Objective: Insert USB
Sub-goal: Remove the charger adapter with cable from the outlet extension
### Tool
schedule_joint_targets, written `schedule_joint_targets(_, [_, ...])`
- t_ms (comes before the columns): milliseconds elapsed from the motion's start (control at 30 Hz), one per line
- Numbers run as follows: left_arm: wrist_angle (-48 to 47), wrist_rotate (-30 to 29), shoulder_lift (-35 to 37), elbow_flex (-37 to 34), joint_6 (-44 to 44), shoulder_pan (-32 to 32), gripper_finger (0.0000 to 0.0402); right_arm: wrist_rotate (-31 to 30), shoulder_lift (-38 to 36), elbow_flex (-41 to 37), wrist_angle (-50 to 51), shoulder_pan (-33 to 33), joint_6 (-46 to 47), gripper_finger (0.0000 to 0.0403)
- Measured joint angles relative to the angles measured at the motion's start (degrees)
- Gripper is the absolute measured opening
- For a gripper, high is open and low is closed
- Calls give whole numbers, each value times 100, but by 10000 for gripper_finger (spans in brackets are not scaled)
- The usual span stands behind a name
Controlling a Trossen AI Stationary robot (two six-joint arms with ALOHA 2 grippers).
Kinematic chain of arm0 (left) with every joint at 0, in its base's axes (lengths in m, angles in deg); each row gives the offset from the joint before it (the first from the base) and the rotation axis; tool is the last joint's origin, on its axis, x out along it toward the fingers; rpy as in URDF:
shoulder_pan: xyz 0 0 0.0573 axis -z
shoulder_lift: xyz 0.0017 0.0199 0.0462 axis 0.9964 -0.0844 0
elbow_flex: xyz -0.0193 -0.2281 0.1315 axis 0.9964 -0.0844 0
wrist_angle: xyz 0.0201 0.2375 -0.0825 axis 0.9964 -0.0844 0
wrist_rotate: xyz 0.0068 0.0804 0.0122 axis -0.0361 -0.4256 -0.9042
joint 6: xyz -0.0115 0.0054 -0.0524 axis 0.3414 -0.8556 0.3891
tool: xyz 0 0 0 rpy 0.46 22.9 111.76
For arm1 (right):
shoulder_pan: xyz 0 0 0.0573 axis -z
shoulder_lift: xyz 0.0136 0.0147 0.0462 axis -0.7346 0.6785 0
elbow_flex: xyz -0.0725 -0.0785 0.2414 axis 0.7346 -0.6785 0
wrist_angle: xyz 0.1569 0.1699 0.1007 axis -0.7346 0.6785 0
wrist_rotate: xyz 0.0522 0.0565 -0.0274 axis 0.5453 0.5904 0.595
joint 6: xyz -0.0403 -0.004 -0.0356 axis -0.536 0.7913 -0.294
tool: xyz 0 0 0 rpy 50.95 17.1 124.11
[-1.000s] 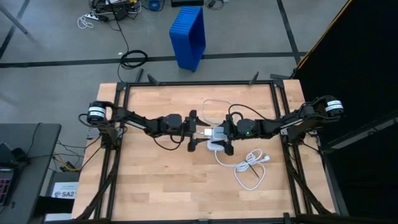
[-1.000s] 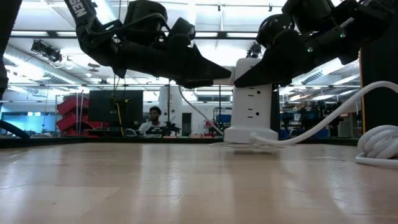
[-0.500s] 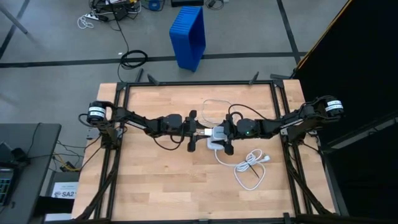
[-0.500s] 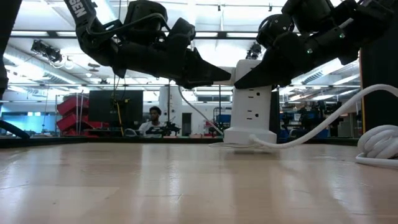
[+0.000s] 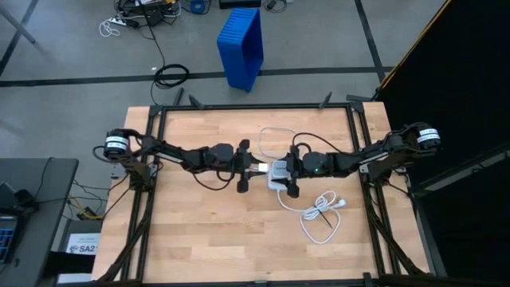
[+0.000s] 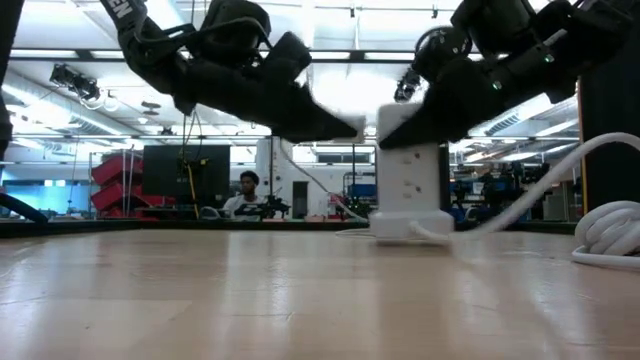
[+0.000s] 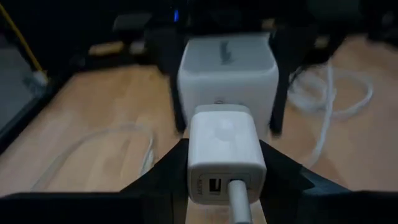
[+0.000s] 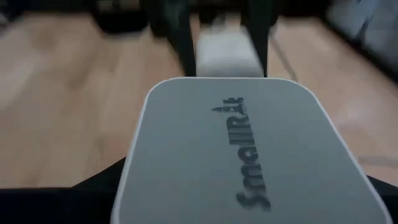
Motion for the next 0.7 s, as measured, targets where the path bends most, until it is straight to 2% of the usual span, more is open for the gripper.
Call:
schedule_joint_targets(300, [-186, -275, 165, -74, -44, 3, 121, -269, -175, 8, 417, -3, 11, 262])
schedule_joint_targets(700, [-195, -267, 171, -67, -52, 4, 121, -890, -1340, 9, 2193, -176, 464, 263])
